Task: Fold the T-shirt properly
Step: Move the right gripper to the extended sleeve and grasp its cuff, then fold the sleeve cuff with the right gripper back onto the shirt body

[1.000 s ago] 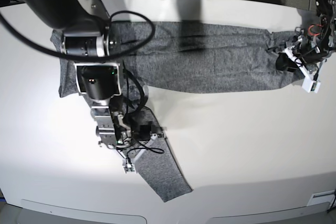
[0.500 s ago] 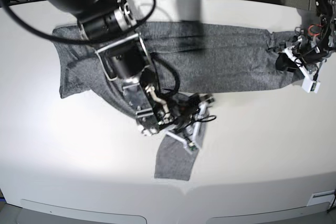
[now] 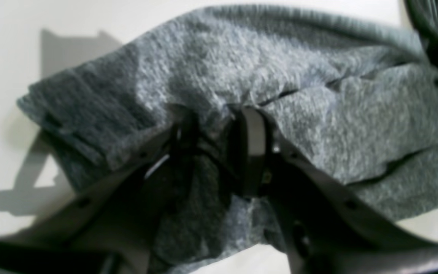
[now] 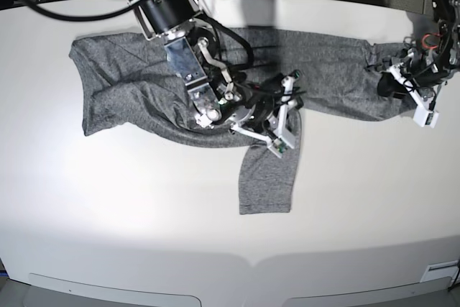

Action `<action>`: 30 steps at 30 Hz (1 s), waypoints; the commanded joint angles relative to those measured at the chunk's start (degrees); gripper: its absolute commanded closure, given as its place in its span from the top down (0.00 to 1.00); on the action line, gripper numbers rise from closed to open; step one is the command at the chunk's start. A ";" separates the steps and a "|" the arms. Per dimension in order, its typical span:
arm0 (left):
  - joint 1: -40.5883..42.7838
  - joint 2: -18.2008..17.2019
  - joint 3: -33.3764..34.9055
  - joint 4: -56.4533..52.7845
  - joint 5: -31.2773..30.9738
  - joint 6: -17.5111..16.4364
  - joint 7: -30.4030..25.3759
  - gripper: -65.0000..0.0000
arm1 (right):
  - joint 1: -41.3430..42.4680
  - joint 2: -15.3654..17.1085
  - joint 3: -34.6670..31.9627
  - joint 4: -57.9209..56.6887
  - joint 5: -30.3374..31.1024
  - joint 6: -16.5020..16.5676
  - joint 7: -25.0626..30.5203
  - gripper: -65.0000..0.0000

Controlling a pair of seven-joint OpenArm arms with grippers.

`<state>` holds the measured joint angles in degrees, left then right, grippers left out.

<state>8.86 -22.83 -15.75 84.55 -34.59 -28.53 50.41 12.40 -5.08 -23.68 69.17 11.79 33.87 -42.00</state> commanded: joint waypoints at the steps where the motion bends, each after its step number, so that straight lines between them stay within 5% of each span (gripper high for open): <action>1: -0.61 -1.01 -0.28 1.07 -0.90 -0.22 -0.72 0.29 | 2.10 -0.31 0.09 2.19 -0.70 -0.42 0.02 0.36; 6: -0.48 -1.01 -0.28 1.07 -0.85 -0.22 -0.66 0.29 | 5.62 -0.37 0.09 4.13 -1.18 -4.46 2.78 0.36; 12: -0.48 -0.98 -0.28 1.07 -1.07 -0.22 -0.72 0.29 | 8.57 -0.35 1.09 2.36 -9.31 -14.97 10.12 0.36; 18: -0.48 -0.98 -0.28 1.11 -1.09 -0.22 -0.70 0.29 | 13.35 -3.39 7.02 -13.44 -14.71 -17.66 16.37 0.36; 26: -0.48 -1.01 -0.28 1.20 -1.90 -0.24 -0.70 0.29 | 20.17 -3.92 10.86 -30.91 -16.98 -17.16 21.42 0.35; 28: -0.48 -1.01 -0.28 1.36 -1.92 -0.24 -0.72 0.29 | 20.28 -3.92 10.86 -31.32 -17.00 -13.92 21.42 0.35; 30: -0.48 -1.01 -0.28 1.62 -1.92 -0.24 -0.74 0.29 | 20.26 -3.92 10.86 -31.32 -16.98 -7.21 21.59 0.35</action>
<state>8.91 -22.87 -15.70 84.93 -35.62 -28.53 50.37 31.27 -8.60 -12.78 37.47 -5.15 26.26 -19.29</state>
